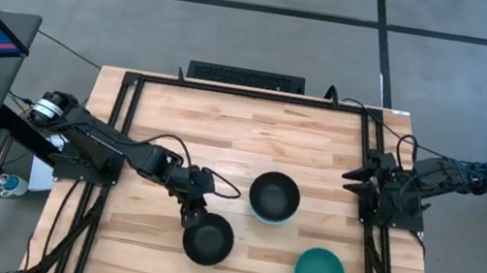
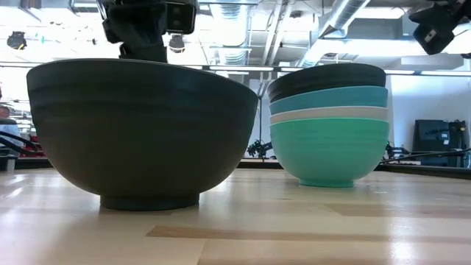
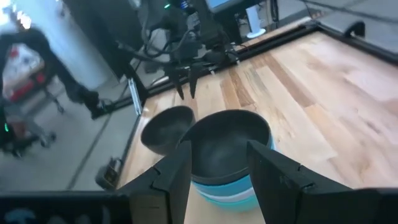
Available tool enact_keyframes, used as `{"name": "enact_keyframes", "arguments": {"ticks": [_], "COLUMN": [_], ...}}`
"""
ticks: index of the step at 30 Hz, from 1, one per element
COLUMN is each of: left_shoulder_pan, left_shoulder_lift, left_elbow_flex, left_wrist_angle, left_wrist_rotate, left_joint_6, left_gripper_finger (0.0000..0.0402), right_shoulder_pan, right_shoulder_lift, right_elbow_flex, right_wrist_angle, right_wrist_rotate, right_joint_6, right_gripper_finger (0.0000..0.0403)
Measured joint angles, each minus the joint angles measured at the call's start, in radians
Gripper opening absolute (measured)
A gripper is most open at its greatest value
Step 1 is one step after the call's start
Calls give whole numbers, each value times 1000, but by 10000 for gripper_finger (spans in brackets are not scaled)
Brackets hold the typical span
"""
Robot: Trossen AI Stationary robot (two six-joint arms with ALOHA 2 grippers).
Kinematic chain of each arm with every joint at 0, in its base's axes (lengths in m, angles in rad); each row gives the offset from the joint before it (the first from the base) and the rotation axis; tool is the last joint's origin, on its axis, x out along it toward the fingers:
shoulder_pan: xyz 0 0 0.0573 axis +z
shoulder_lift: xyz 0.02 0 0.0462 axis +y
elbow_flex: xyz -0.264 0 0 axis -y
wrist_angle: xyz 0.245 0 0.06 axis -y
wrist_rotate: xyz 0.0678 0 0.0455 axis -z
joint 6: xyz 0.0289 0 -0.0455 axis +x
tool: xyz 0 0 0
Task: Nest bowls inside each other
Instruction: Stack the black bowl on top of the black bowl
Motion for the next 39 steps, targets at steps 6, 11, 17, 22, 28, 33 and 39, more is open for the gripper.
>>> {"name": "enact_keyframes", "arguments": {"ticks": [6, 11, 17, 22, 28, 33, 39], "left_shoulder_pan": [-14, -28, -31, -31, -32, -32, -40], "left_shoulder_lift": [0, 0, 0, 0, 0, 5, 80], "left_elbow_flex": [-22, -36, -36, -36, -36, -36, -35], "left_wrist_angle": [29, 36, 37, 37, 34, 33, 69], "left_wrist_rotate": [2, 2, -6, -24, -32, -58, -32], "left_joint_6": [-17, -31, -34, -34, -34, -28, -35], "left_gripper_finger": [103, 103, 103, 103, 103, 103, 103], "right_shoulder_pan": [0, 0, 0, 0, 0, 0, 0], "right_shoulder_lift": [22, 59, 114, 145, 151, 150, 150], "right_elbow_flex": [0, 0, 0, 0, 0, 0, 0], "right_wrist_angle": [-24, -19, -12, -12, -8, -5, -4], "right_wrist_rotate": [-33, -65, -99, -100, -100, -97, -96], "right_joint_6": [-111, -130, -151, -149, -149, -148, -148], "right_gripper_finger": [177, 177, 177, 177, 177, 177, 177]}}
